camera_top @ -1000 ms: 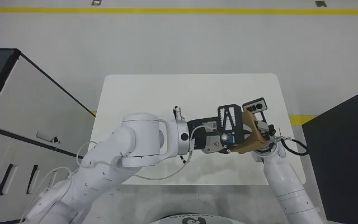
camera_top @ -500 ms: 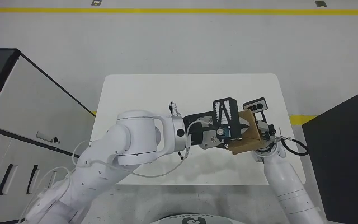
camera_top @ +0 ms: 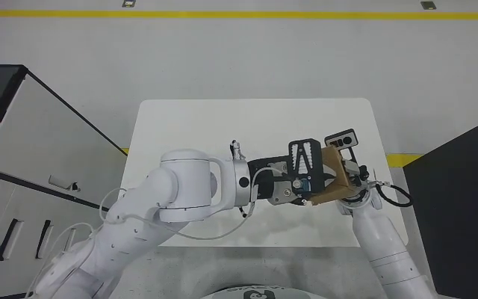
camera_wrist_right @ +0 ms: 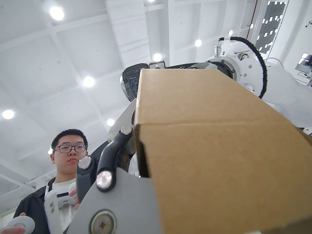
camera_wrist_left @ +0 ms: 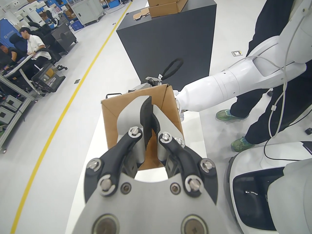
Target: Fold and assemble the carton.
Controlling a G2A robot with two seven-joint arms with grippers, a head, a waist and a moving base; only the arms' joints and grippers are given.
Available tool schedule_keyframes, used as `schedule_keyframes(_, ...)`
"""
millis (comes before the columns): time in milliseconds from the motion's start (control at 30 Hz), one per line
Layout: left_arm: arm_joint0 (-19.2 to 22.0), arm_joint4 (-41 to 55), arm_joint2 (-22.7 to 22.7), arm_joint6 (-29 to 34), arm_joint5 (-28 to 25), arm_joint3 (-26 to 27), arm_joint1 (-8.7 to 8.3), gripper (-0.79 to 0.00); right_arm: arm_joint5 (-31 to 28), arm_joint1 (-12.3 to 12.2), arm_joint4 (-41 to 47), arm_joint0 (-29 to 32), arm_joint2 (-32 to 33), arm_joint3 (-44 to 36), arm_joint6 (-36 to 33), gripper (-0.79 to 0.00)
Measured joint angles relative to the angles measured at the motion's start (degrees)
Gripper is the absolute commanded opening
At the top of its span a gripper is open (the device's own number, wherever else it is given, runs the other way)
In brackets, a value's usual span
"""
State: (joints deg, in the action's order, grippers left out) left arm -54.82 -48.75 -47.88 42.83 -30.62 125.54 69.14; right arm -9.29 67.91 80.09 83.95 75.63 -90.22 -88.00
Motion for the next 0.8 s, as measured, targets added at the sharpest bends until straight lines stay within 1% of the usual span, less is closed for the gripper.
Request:
schedule_keyframes(367, 1.1, 0.1, 1.2, -0.5, 0.5, -1.1, 0.37, -0.785, 0.0, -0.3, -0.2, -0.2, -0.3, -0.1, 0.0, -0.785)
schedule_keyframes(600, 0.8, -0.1, -1.6, -0.9, 1.9, -0.5, 0.1, -0.785, -0.1, -0.4, 0.0, -0.4, -0.3, 0.4, 0.0, -0.785)
schedule_keyframes(800, -0.2, 0.2, -3.6, -0.4, 1.3, 0.2, -0.33, -0.785, -0.2, -0.6, 0.0, -0.5, -0.3, 0.5, 0.0, -0.785)
